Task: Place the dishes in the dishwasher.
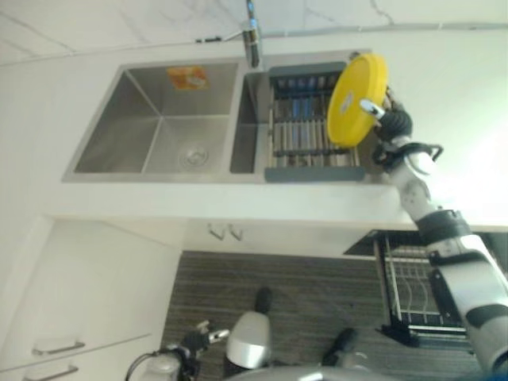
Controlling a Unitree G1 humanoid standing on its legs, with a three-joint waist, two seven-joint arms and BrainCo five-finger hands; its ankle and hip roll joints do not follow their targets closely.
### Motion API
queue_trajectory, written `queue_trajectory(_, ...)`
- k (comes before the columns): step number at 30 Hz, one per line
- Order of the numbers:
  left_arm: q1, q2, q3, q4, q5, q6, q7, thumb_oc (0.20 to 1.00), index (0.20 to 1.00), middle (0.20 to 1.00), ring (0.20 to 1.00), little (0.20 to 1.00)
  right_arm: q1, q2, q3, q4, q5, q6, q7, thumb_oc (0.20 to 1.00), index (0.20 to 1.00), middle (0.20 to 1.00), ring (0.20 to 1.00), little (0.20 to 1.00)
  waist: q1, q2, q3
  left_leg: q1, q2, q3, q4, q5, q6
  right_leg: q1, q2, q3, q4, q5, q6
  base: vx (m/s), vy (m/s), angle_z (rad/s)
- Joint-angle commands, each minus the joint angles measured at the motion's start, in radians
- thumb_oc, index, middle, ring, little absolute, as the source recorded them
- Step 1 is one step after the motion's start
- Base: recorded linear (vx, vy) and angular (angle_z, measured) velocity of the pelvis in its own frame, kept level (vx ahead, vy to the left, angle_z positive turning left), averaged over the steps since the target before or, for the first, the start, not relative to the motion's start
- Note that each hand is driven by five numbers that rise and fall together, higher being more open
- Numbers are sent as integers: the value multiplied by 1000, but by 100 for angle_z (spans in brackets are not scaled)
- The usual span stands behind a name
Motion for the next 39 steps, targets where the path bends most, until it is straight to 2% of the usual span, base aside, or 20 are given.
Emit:
queue_trajectory(1, 6, 48, -53, 0, 0, -19, 7, 1000, 1000, 1000, 1000, 1000, -94, -24, 26, -30, -21, -17, -10, 1000, 1000, 1000, 1000, 1000, 17, -15, -34, -141, 28, 88, 67, 34, -5, -12, -65, 78, 234, -198, -15, 0, 0, 0)
queue_trajectory(6, -7, 66, -82, -33, 69, -44, 37, 1000, 1000, 1000, 1000, 1000, -103, -22, 35, -10, -31, -21, -5, 1000, 1000, 1000, 1000, 1000, 19, -15, -29, -143, 24, 85, 67, 33, -2, -16, -66, 83, 237, -197, -13, 0, 0, 0)
queue_trajectory(10, -13, 71, -89, -42, 40, -20, 42, 1000, 1000, 1000, 1000, 1000, -113, -21, 40, -3, -48, -24, -3, 1000, 1000, 1000, 1000, 1000, 22, -16, -27, -149, 25, 85, 72, 33, -1, -16, -69, 82, 238, -195, -10, 0, 0, 0)
queue_trajectory(26, -20, 75, -99, -59, 7, -26, 3, 1000, 1000, 1000, 1000, 1000, -175, -44, 45, 65, -45, -10, -45, 1000, 1000, 1000, 1000, 1000, 44, -19, -12, -168, 23, 85, 81, 36, -1, -11, -73, 65, 236, -192, -5, -2, 2, 1)
queue_trajectory(34, -29, 81, -105, -67, -4, -28, -17, 1000, 1000, 1000, 1000, 1000, -203, -58, 56, 89, -55, 1, -26, 1000, 1000, 1000, 1000, 1000, 54, -23, -5, -179, 21, 83, 82, 38, 0, -14, -74, 61, 236, -190, -2, -4, 4, 2)
queue_trajectory(38, -30, 81, -101, -72, -13, -16, -24, 1000, 1000, 1000, 1000, 1000, -207, -54, 63, 80, -63, 8, -30, 1000, 1000, 1000, 1000, 1000, 55, -23, -3, -182, 21, 83, 83, 40, 1, -16, -75, 60, 237, -189, -1, 0, 0, 0)
queue_trajectory(39, -30, 85, -102, -73, -18, -14, -25, 1000, 1000, 1000, 1000, 1000, -219, -52, 69, 81, -73, 28, -41, 1000, 1000, 1000, 1000, 1000, 58, -24, -2, -184, 20, 82, 85, 40, 1, -16, -75, 59, 238, -190, -2, 0, 0, 0)
